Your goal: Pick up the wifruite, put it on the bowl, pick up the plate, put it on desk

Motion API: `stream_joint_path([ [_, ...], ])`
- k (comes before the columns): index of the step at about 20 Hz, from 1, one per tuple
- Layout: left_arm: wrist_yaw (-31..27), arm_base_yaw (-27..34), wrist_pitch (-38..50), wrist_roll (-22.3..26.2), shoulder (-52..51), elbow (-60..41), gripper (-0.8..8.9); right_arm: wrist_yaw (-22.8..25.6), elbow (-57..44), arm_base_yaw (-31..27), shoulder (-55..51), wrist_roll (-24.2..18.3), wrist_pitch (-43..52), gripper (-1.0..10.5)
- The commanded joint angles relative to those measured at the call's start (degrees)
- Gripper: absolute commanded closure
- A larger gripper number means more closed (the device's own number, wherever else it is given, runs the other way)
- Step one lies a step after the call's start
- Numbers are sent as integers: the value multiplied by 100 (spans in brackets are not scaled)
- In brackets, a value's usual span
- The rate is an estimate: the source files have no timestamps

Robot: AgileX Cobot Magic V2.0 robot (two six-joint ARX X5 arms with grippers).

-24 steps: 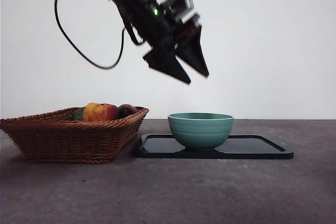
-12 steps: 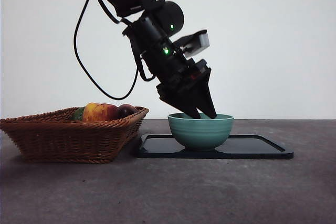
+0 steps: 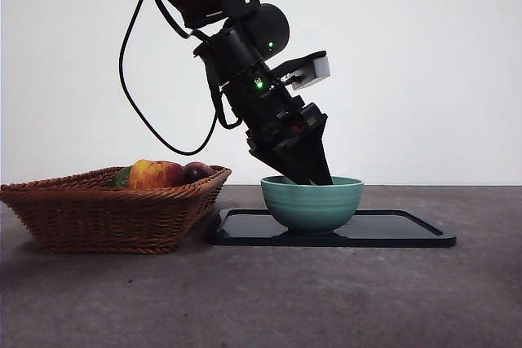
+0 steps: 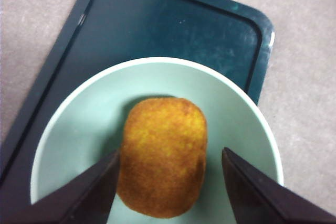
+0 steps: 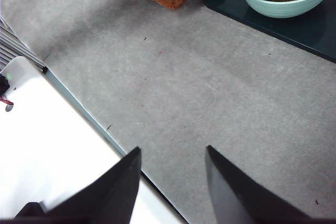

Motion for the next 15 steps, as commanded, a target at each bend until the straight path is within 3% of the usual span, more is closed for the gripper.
stream_joint_path([
  [1,-11,-59,28,210,219,181,502,-9,42,31,20,35,37,751],
  [9,-11,-114,61,229,326,181,518,22,42,31,20,17,48,751],
  [13,-9,-114,103,186,326,181,674,35,42,31,20,15,50,751],
  [15,-9,-111,98,160,326,181,700,35,42,31,20,15,50,751],
])
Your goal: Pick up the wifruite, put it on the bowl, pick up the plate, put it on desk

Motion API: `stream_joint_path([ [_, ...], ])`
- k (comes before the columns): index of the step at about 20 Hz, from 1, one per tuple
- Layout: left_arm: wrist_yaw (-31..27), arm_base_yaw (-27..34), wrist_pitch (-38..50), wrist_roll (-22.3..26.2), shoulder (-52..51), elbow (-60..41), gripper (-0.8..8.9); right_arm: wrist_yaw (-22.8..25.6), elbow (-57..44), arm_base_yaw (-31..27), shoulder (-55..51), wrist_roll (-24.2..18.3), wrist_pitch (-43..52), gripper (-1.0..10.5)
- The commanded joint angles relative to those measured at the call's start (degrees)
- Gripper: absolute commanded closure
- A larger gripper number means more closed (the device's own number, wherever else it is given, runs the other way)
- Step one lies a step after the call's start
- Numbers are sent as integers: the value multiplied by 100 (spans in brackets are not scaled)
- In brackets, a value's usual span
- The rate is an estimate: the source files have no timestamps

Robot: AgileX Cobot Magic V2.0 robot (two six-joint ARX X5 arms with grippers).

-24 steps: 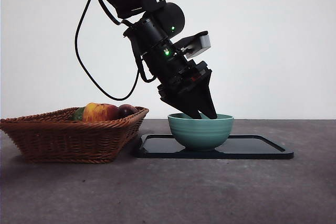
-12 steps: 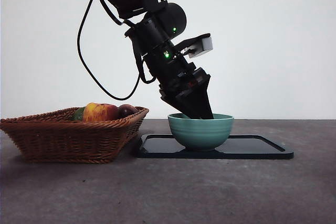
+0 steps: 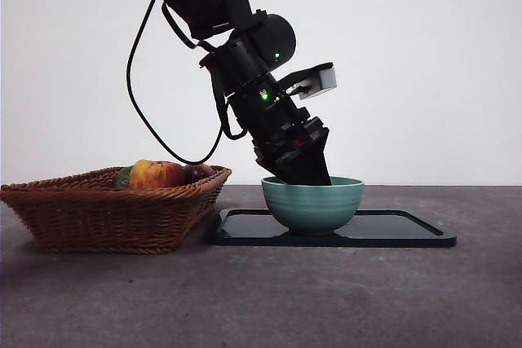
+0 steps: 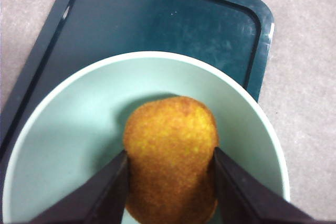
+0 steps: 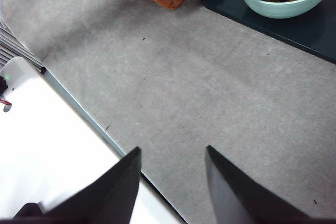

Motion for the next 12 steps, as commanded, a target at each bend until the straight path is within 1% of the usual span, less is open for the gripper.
stream_joint_path([
  [1,11,-42,37,-42,162,177,700,4,42,31,20,15,50,751],
  [4,11,-39,20,-175,133,184,700,4,42,31,20,15,50,751],
  [9,33,39,-227,-605,13,476,700,4,42,31,20,4,52,751],
  [12,81,142,-452,-1054,-151,835,700,4,42,31,20,-7,50,751],
])
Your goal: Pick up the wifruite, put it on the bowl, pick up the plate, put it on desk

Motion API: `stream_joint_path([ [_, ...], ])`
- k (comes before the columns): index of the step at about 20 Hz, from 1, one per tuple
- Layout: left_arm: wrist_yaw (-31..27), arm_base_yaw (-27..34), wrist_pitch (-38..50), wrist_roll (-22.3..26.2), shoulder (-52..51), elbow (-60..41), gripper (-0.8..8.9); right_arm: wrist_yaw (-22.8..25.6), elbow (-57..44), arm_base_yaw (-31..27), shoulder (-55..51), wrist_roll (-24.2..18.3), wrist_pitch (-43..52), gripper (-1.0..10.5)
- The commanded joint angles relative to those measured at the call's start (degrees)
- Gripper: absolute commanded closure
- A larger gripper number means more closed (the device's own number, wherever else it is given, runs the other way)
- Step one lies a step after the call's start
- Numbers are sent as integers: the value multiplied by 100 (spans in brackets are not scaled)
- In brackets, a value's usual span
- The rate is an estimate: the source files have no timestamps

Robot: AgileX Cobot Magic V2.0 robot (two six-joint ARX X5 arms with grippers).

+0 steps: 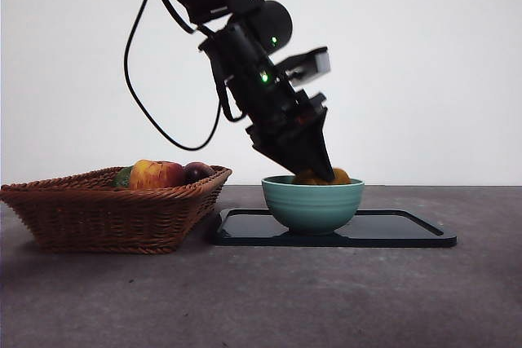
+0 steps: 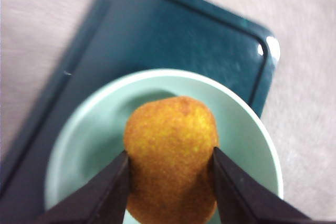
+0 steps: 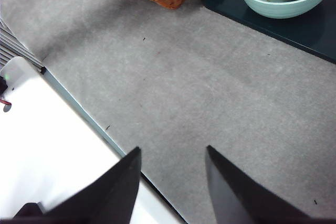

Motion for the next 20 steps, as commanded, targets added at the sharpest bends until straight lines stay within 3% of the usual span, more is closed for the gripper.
stream_joint_path([
  [1,66,59,-157,-511,-166,496,700,2,42,31,17,-4,50,751],
  [6,151,210,-745,-1244,-898,1067,700,2,42,31,15,-48,48,751],
  [14,76,385,-1534,-1928,-2977,1095,698,0,42,31,15,-52,55,751],
  [18,-791,509,-2282,-2197,-3681,1088,691,0,42,31,15,-129,55,751],
  [20,-962,590,-2505,-2277,-3803,1082,691,0,42,31,15,-144,55,752],
])
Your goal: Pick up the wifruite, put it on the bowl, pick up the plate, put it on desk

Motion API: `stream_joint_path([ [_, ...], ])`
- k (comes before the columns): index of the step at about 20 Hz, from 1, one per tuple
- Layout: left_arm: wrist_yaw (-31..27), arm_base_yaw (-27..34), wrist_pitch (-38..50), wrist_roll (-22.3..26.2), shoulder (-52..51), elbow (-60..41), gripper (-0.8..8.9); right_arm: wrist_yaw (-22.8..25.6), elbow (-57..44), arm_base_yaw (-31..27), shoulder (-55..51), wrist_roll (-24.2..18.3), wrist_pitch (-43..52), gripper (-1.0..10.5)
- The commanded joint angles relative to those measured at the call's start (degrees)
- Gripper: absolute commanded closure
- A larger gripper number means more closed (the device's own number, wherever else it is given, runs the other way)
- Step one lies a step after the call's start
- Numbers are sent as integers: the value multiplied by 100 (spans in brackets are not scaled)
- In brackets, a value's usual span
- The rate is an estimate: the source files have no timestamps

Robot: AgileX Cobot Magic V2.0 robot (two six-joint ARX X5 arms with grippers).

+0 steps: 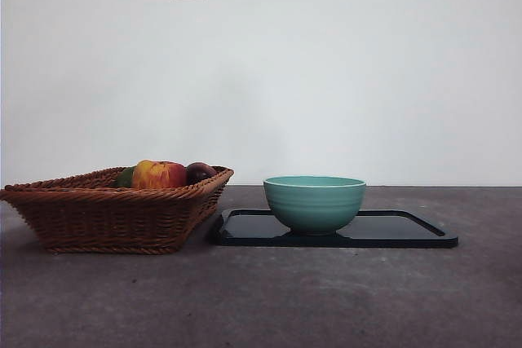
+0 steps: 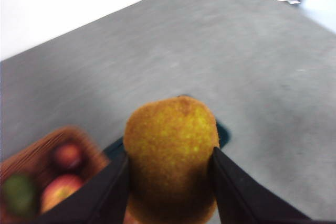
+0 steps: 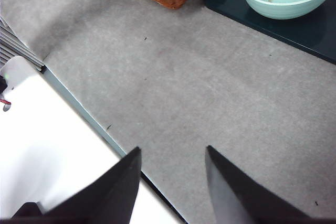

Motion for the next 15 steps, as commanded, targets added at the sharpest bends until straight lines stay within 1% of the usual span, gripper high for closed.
stream_joint_path([
  [1,-190,98,-214,-240,-39,144,691,2,42,31,17,-114,57,751],
  [6,-219,319,-310,-431,-236,-227,691,2,42,31,17,-197,57,751],
  [8,-269,420,-22,-621,-391,-833,691,2,42,31,17,-197,55,751],
  [11,-678,529,682,-1021,-662,-2129,691,2,42,31,17,-197,55,751],
  [15,-1115,529,1703,-1543,-745,-3545,691,2,42,31,17,-197,57,751],
])
